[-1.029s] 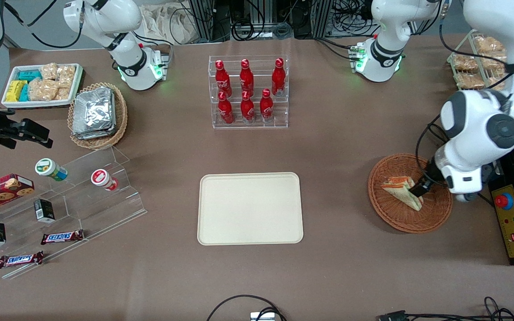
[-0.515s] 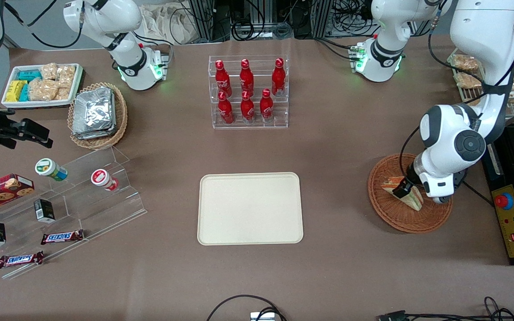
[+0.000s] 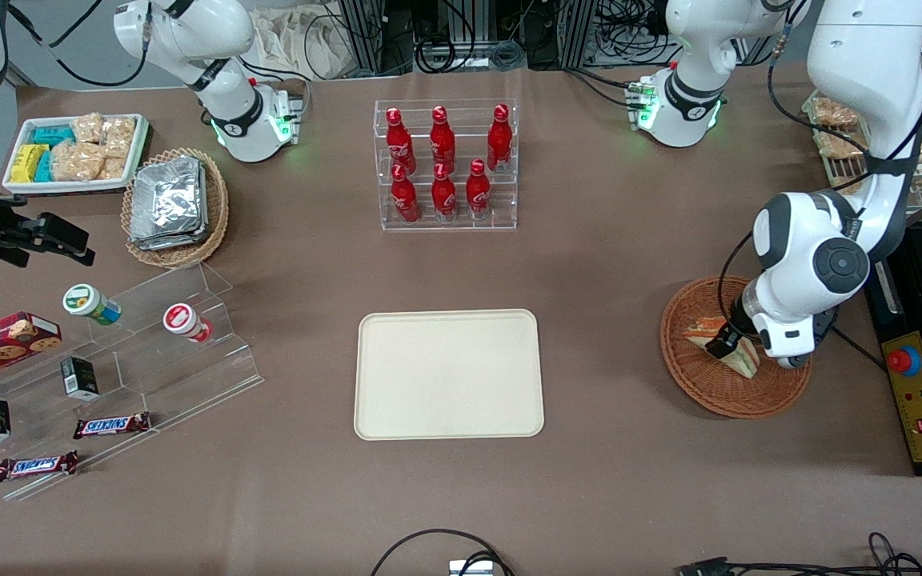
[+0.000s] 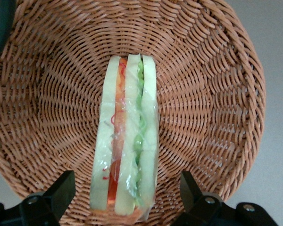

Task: Place sandwich from basket to tray
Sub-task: 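Close the left gripper on the sandwich wedge and lift it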

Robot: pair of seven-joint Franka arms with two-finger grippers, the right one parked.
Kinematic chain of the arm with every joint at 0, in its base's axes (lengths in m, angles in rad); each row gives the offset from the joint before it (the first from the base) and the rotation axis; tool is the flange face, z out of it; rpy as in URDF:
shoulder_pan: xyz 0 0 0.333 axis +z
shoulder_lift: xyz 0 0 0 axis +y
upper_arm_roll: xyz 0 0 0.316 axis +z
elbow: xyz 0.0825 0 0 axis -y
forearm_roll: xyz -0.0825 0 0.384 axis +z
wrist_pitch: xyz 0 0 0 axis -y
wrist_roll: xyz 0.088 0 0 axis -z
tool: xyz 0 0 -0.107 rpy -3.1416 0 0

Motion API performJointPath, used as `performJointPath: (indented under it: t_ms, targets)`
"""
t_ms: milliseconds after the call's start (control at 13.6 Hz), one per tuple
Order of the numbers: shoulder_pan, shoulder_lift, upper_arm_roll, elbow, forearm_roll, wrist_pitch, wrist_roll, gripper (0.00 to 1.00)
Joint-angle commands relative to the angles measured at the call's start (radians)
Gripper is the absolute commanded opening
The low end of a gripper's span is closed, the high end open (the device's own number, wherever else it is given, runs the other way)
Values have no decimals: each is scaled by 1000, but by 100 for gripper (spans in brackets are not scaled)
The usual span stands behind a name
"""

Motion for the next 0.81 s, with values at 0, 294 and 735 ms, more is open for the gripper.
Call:
performJointPath:
  t_ms: [0, 294, 735]
  targets:
    - [5, 18, 1, 21, 26, 12, -26, 50]
    - [5, 23, 1, 33, 31, -13, 25, 0]
    - [-46, 21, -30, 244, 29, -397, 389, 0]
